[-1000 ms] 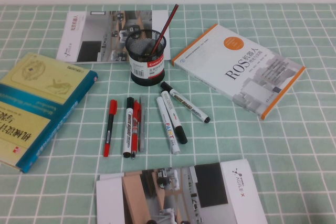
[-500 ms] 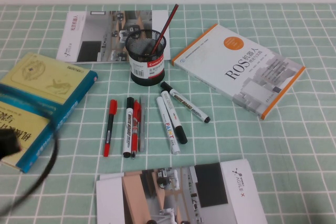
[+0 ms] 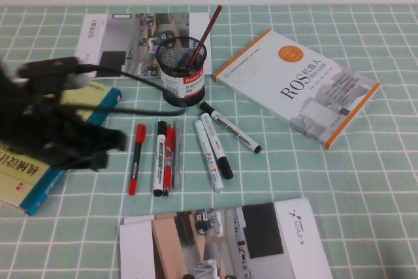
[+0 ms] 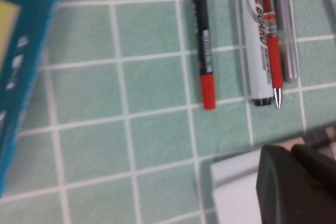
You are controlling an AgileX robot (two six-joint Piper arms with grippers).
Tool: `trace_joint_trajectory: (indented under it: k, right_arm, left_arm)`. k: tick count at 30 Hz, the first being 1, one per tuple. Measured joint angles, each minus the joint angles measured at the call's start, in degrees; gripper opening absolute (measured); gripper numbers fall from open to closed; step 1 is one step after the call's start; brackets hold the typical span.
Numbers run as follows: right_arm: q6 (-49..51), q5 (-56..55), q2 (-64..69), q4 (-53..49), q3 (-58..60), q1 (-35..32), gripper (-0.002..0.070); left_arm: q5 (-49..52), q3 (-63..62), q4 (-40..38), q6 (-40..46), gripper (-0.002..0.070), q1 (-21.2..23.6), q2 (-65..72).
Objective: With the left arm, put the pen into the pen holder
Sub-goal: Pick up the pen on the table
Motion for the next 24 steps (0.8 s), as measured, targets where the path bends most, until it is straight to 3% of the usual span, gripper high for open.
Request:
trace_joint_trajectory:
  k: [6,16,19,24]
  right_arm:
    - [0.00,0.00,0.00,0.00,0.00,0.00,-0.0020]
    - [0.00,0.00,0.00,0.00,0.00,0.00,-0.0020]
    - [0.00,0.00,0.00,0.00,0.00,0.00,-0.0020]
    - [0.00,0.00,0.00,0.00,0.00,0.00,-0.0020]
  left_arm:
    - [1.97,-6.83,2.96,-4.56,0.0000,-3.66,8.64]
    - [6.84,-20.43,8.00,-8.08,0.0006,-4.92,20.81]
    - [7.61,-23.28,8.33,-5.73,0.0076,-5.33,23.06]
    - [8.95,-25.18,8.82,-5.54,0.0288,-5.56,26.13]
